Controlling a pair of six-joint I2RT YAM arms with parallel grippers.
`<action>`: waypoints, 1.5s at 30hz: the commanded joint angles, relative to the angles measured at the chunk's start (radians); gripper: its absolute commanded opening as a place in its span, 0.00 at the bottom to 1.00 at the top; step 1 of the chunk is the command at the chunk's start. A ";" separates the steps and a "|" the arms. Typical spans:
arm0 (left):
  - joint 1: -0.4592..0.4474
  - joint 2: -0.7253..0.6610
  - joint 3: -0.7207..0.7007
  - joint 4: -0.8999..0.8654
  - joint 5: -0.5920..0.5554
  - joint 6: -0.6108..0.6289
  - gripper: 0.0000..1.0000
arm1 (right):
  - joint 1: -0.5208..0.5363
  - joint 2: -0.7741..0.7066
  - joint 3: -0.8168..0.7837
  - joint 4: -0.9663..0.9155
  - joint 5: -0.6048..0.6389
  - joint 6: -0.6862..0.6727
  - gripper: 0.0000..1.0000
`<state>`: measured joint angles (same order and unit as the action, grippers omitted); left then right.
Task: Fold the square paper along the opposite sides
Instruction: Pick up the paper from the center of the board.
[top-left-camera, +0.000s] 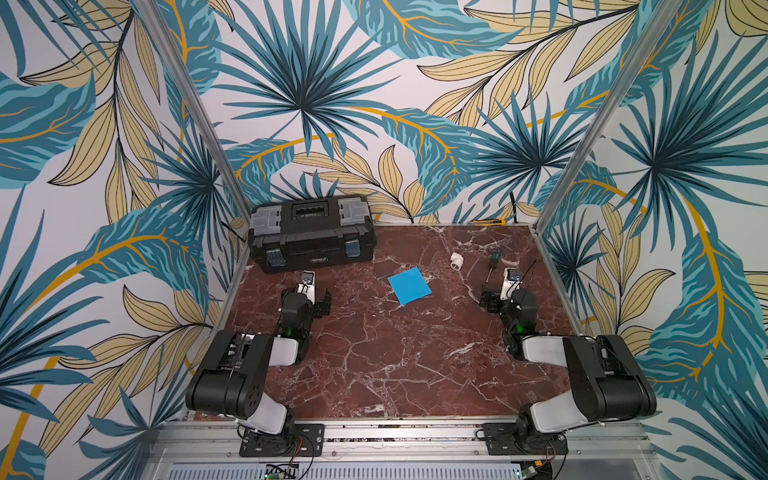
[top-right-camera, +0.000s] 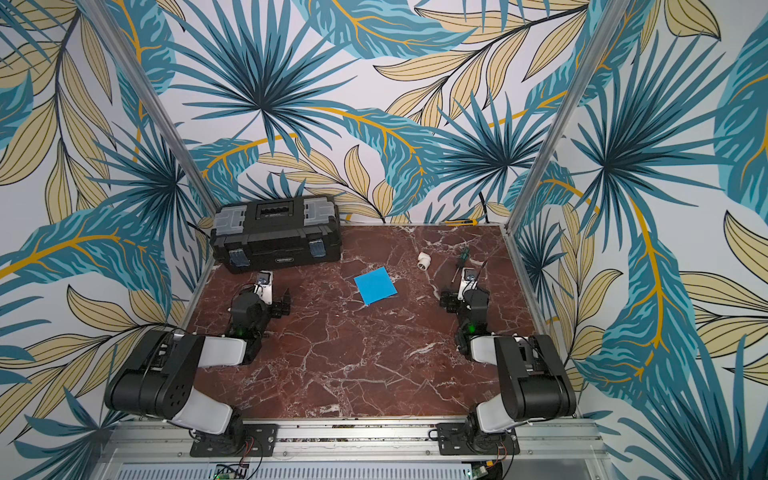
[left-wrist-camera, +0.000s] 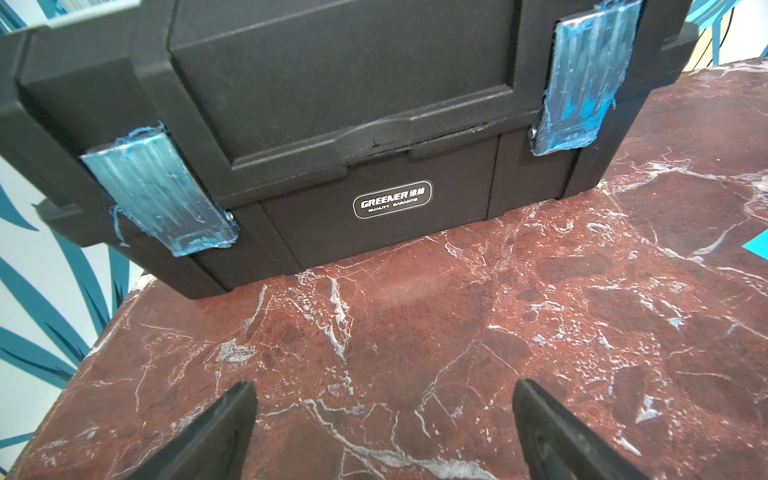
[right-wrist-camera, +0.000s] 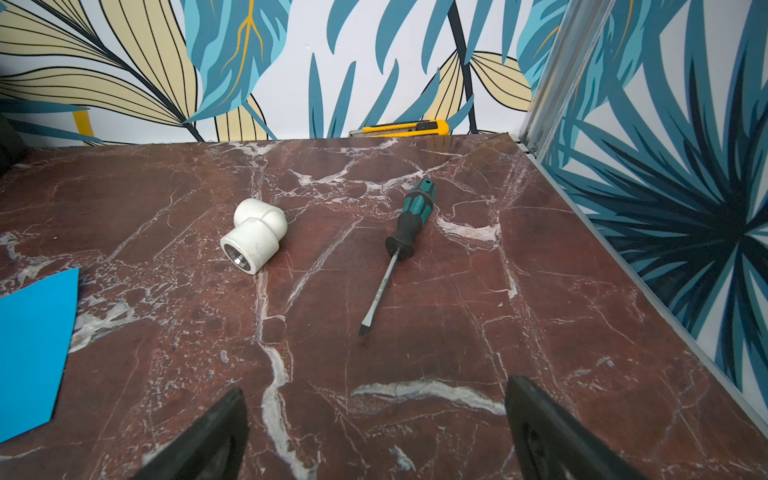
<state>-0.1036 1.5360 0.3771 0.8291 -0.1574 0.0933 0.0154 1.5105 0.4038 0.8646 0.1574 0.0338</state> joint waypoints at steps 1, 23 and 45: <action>0.007 -0.072 0.070 -0.082 -0.064 -0.025 1.00 | 0.019 -0.075 0.055 -0.141 -0.035 -0.032 0.94; -0.465 -0.253 0.606 -1.176 -0.125 -0.491 1.00 | 0.289 0.523 1.290 -1.404 -0.427 0.163 0.36; -0.577 0.373 1.019 -1.182 -0.080 -0.611 0.09 | 0.298 0.855 1.528 -1.423 -0.408 0.174 0.40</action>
<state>-0.6800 1.8610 1.3312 -0.3386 -0.2676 -0.4976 0.3096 2.3451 1.9282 -0.5312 -0.2615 0.2203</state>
